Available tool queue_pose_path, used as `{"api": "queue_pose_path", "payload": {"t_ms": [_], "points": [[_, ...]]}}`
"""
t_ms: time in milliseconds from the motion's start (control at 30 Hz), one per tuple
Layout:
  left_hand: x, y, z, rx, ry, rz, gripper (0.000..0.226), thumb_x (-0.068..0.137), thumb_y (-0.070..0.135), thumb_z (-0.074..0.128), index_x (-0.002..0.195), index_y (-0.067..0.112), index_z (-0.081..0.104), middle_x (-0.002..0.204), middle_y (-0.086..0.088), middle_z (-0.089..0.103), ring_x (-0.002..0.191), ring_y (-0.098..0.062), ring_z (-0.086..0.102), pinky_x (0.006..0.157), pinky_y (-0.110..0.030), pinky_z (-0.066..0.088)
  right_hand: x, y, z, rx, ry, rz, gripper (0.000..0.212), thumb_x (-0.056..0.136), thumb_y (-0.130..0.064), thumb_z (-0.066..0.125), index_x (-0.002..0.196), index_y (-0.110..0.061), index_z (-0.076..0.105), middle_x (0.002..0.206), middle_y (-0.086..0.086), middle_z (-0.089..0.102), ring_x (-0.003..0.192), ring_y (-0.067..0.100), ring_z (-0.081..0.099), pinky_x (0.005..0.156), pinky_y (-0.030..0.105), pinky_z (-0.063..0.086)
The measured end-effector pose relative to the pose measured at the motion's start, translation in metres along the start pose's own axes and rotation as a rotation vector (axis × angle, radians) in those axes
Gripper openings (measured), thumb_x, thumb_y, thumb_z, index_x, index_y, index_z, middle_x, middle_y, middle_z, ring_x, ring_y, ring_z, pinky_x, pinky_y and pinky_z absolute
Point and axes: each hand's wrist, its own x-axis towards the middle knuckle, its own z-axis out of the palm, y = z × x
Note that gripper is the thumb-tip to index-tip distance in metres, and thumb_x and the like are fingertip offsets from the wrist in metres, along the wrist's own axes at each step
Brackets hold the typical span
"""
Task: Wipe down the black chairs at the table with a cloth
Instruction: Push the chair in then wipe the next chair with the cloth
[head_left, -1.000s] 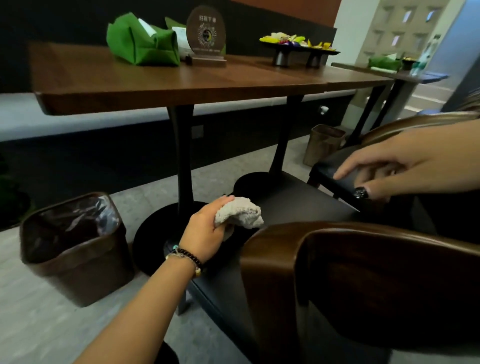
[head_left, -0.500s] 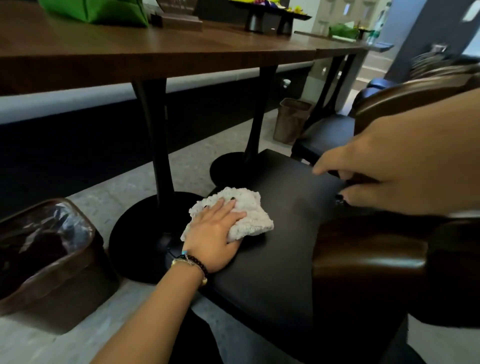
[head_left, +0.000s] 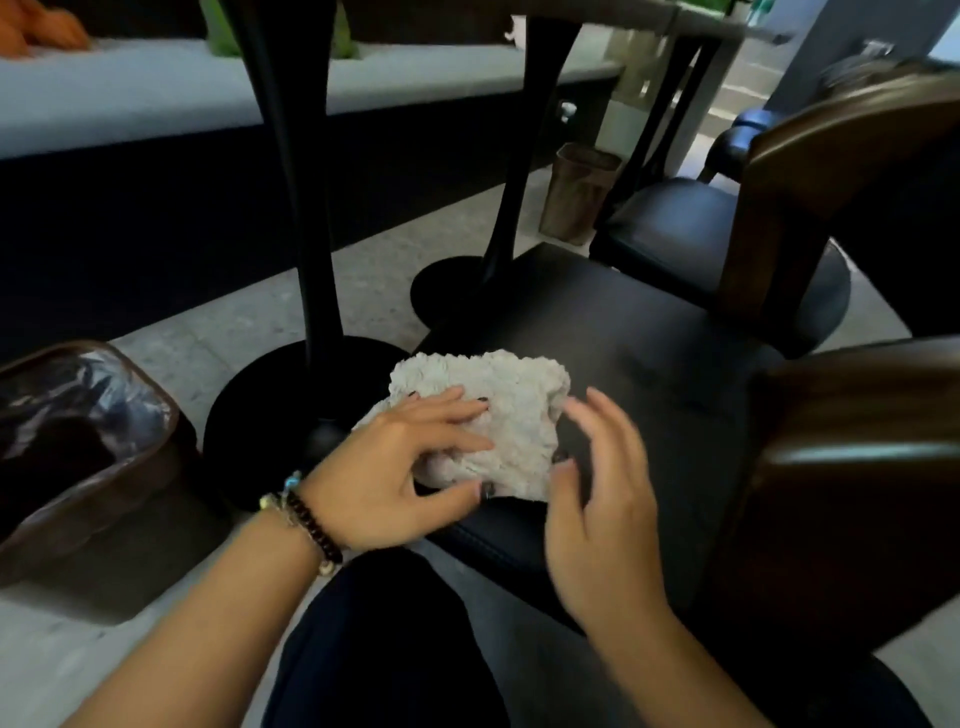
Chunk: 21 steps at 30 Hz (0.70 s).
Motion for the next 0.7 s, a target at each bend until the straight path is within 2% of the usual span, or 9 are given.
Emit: {"api": "queue_pose_path", "payload": {"t_ms": [67,167,233,300,367,467,567,633,700], "points": [[0.008,0.001,-0.003,0.046,0.068,-0.026,0.058,0.08,0.06,0.049,0.126,0.029,0.063,0.145,0.009,0.047,0.134,-0.002,0.04,0.113,-0.026,0.032,0.01,0.005,0.012,0.015,0.028,0.08,0.044,0.091,0.005,0.049,0.13,-0.015,0.056,0.141,-0.002,0.046,0.129,0.002,0.038,0.102,-0.001,0.021],[0.03,0.006,0.012,0.337,-0.041,-0.13,0.072,0.083,0.071,0.046,0.147,0.044,0.029,0.159,0.008,0.021,0.148,-0.017,0.015,0.12,-0.042,0.012,0.01,0.016,0.024,0.102,0.071,0.226,0.049,0.087,0.011,0.043,0.126,-0.016,0.056,0.135,-0.002,0.049,0.125,0.004,0.043,0.108,0.017,0.033],[0.041,0.008,0.031,0.504,-0.158,-0.189,0.081,0.076,0.084,0.033,0.148,0.052,0.013,0.161,0.011,0.008,0.149,-0.021,0.002,0.119,-0.051,0.003,0.007,0.023,0.027,0.144,0.143,0.295,0.049,0.087,0.011,0.042,0.126,-0.015,0.055,0.136,-0.003,0.048,0.126,0.005,0.044,0.11,0.028,0.037],[0.043,0.006,0.038,0.563,-0.149,-0.155,0.085,0.07,0.089,0.02,0.147,0.052,0.019,0.16,0.01,0.015,0.148,-0.022,0.008,0.118,-0.052,0.007,0.005,0.026,0.029,0.155,0.213,0.287,0.048,0.087,0.011,0.042,0.125,-0.014,0.056,0.136,-0.004,0.047,0.127,0.002,0.043,0.11,0.028,0.038],[0.037,0.003,0.035,0.575,-0.115,-0.038,0.085,0.071,0.085,0.019,0.145,0.046,0.032,0.156,0.008,0.029,0.145,-0.022,0.02,0.117,-0.05,0.015,0.004,0.03,0.031,0.167,0.255,0.269,0.047,0.086,0.012,0.042,0.121,-0.015,0.057,0.135,-0.005,0.048,0.127,-0.002,0.042,0.109,0.023,0.037],[0.021,-0.001,0.034,0.562,-0.134,0.105,0.073,0.081,0.072,0.032,0.141,0.034,0.046,0.149,0.002,0.042,0.141,-0.025,0.032,0.117,-0.048,0.02,-0.002,0.029,0.031,0.19,0.278,0.251,0.043,0.088,0.01,0.044,0.117,-0.018,0.058,0.134,-0.007,0.048,0.128,-0.002,0.042,0.107,0.019,0.036],[0.022,-0.002,0.039,0.547,-0.147,0.2,0.055,0.086,0.047,0.054,0.137,0.027,0.054,0.145,-0.004,0.049,0.137,-0.031,0.04,0.114,-0.052,0.027,-0.003,0.028,0.03,0.272,0.319,0.319,0.042,0.091,0.007,0.048,0.112,-0.028,0.056,0.13,-0.008,0.05,0.126,0.001,0.046,0.107,0.024,0.038],[0.036,-0.003,0.041,0.493,-0.182,0.233,0.055,0.085,0.031,0.064,0.139,0.025,0.052,0.147,-0.004,0.045,0.14,-0.029,0.037,0.116,-0.049,0.025,0.003,0.026,0.03,0.308,0.34,0.415,0.039,0.093,0.002,0.05,0.108,-0.034,0.055,0.127,-0.008,0.055,0.12,-0.001,0.049,0.105,0.022,0.04],[0.06,-0.005,0.044,0.463,-0.223,0.218,0.057,0.091,0.027,0.056,0.146,0.026,0.04,0.156,0.0,0.031,0.146,-0.022,0.023,0.12,-0.039,0.015,0.009,0.025,0.031,0.318,0.359,0.493,0.032,0.094,-0.004,0.051,0.11,-0.031,0.056,0.124,-0.007,0.058,0.115,-0.001,0.052,0.099,0.015,0.04]]}}
